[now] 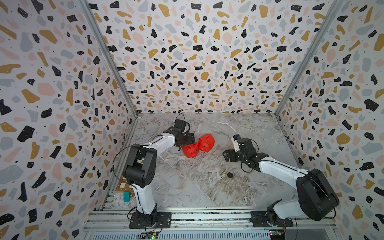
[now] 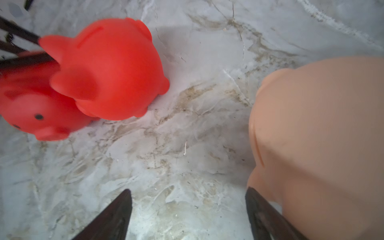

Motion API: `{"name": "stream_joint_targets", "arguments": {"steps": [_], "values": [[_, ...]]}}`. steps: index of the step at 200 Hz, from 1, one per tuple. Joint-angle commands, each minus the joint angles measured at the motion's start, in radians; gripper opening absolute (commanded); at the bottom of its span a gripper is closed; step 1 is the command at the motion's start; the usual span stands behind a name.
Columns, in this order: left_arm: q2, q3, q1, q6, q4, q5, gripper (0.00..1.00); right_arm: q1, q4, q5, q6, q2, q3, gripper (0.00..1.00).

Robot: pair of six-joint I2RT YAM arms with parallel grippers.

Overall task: Open piggy banks
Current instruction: Move the piggy bank to the center of the board, then adjust the piggy bank at the center of the board.

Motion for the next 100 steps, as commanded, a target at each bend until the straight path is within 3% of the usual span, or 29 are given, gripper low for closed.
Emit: {"name": "stream_joint_targets", "arguments": {"steps": [1,9,48,79,92,97,100], "values": [[-0.036,-0.083,-0.052,-0.016,-0.012,0.057,0.84,-0.009,0.015,-0.017,0.026,-0.058,-0.010,0.95],[-0.052,-0.105,-0.070,-0.026,0.000,0.060,0.84,-0.019,0.026,-0.041,0.033,-0.073,-0.017,1.00],[-0.109,-0.154,-0.184,-0.074,0.036,0.058,0.85,-0.094,0.100,-0.183,0.095,-0.137,-0.075,1.00],[-0.120,-0.142,-0.265,-0.100,0.054,0.059,0.86,-0.113,0.121,-0.214,0.072,-0.153,-0.108,1.00],[-0.121,-0.128,-0.290,-0.103,0.058,0.064,0.89,-0.114,0.139,-0.213,0.064,-0.168,-0.136,0.99],[-0.121,-0.123,-0.296,-0.103,0.059,0.068,1.00,-0.113,0.146,-0.214,0.062,-0.173,-0.146,0.97],[-0.121,-0.121,-0.300,-0.103,0.058,0.070,0.99,-0.112,0.148,-0.214,0.062,-0.176,-0.150,0.96]]}}
